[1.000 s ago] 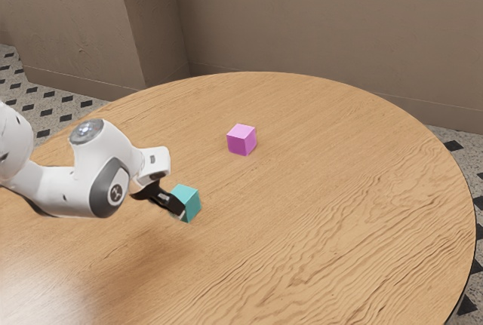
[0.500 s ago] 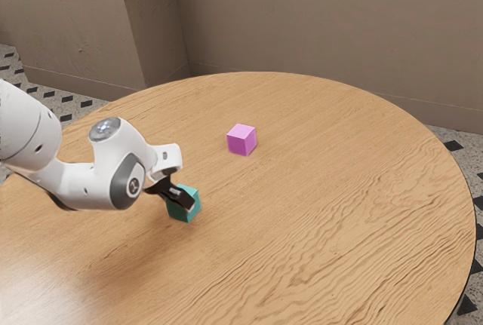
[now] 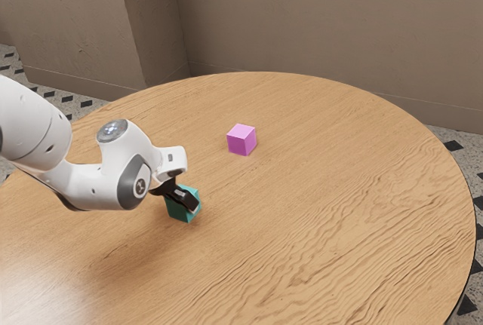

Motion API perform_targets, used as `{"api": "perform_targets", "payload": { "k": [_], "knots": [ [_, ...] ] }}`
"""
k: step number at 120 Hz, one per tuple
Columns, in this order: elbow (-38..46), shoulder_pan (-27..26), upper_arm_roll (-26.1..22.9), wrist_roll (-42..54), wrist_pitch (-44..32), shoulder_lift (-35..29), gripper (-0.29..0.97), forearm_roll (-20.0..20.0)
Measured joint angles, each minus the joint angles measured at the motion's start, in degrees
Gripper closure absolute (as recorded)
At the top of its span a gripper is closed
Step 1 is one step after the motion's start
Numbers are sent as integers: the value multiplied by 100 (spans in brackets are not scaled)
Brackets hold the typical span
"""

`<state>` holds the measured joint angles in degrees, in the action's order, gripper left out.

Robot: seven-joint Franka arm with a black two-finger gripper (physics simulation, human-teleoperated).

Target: Pick up the blue block with one arm, and put the blue block on the pink block with one arm

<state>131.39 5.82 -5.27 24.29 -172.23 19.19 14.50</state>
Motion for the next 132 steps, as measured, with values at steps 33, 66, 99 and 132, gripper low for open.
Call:
{"api": "perform_targets", "payload": {
  "k": [33, 66, 99, 132],
  "knots": [
    [-41, -24, 0, 35, 0, -17, 28, -4],
    [-268, -22, -5, 49, 23, -57, 34, -51],
    [-1891, -22, 8, 42, 723, 177, 33, -351],
    [-4655, -43, 366, -7, 2052, 1677, 32, -453]
  ]
}}
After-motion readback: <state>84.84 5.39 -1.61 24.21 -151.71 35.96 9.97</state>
